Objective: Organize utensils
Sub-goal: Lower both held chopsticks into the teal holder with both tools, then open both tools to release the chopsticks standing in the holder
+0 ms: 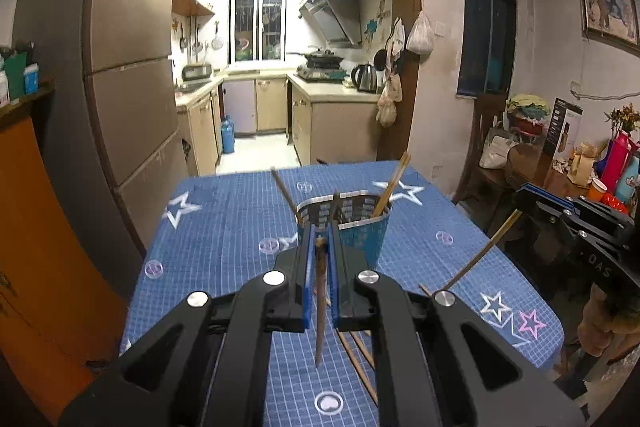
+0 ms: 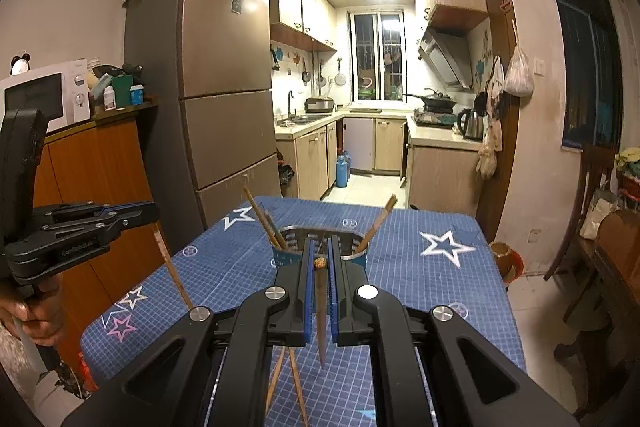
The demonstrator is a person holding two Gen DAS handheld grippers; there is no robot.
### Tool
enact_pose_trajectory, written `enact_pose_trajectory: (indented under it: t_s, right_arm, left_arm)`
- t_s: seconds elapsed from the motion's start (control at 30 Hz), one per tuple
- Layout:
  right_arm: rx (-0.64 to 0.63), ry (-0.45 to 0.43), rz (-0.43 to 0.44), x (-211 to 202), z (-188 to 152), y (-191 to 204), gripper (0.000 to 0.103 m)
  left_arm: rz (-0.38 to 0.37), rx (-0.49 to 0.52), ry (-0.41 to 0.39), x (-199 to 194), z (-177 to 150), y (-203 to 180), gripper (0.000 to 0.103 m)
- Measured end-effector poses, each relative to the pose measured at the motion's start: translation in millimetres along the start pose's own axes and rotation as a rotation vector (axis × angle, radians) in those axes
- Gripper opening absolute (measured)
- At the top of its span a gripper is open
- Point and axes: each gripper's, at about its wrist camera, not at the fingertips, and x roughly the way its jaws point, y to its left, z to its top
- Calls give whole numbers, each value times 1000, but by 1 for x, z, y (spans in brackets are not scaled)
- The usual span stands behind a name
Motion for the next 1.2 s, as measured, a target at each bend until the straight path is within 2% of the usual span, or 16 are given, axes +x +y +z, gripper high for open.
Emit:
enact_pose_trajectory:
  t_s: [0.33,0.7,0.9,1.07,1.2]
  right_arm:
    - [-32,-104,-17,-7,67,0,7]
    - [-2,-168,-47,22,129,-16,7]
    - [47,-180,-63,58,139,-26,7]
    - [96,-166,-78,98,127,-36,7]
    - [127,-147,-85,124,113,-42,8]
  left_arm:
    - [-8,8,-159,-8,82,-10,5]
    - [-4,20,-282,11,136,-15,5]
    - [-22,-16,-304,43,140,-8,5]
    - [-20,-28,-284,81,122,0,5]
    - [-30,-75,-283,102,111,15,5]
